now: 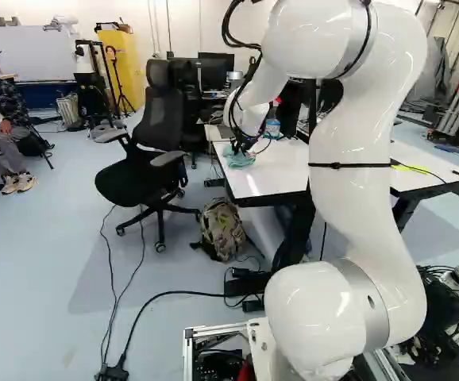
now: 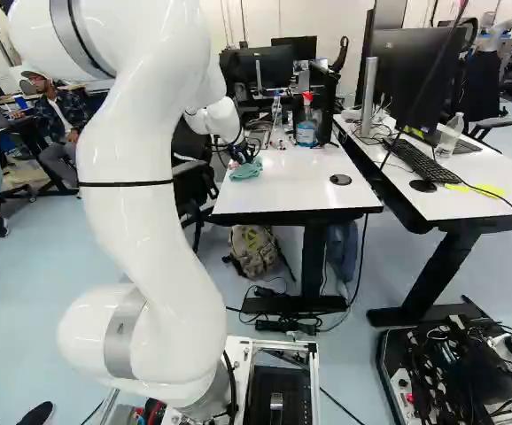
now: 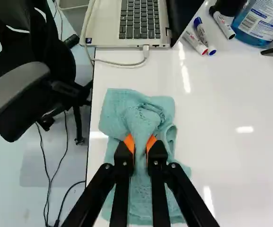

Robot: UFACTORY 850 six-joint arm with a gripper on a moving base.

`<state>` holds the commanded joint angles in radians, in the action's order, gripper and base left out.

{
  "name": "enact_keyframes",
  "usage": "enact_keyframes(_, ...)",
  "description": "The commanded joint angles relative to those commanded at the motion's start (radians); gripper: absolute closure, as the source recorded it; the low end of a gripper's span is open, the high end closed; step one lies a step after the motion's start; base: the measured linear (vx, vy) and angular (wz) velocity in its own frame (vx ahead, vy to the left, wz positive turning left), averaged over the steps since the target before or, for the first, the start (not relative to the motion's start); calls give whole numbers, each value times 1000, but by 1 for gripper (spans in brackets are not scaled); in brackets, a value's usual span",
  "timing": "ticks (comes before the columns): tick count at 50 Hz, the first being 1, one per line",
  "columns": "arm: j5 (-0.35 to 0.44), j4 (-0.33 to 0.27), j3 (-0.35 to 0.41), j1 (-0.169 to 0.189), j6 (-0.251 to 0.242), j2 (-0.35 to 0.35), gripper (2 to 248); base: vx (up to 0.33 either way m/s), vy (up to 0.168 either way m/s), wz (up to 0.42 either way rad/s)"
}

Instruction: Clean the table with the green towel

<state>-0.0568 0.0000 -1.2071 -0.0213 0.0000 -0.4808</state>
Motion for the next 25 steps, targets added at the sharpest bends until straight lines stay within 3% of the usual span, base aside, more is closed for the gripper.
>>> enact_keyframes(25,0,0,-126,-40,0,-94,202,0,0,0)
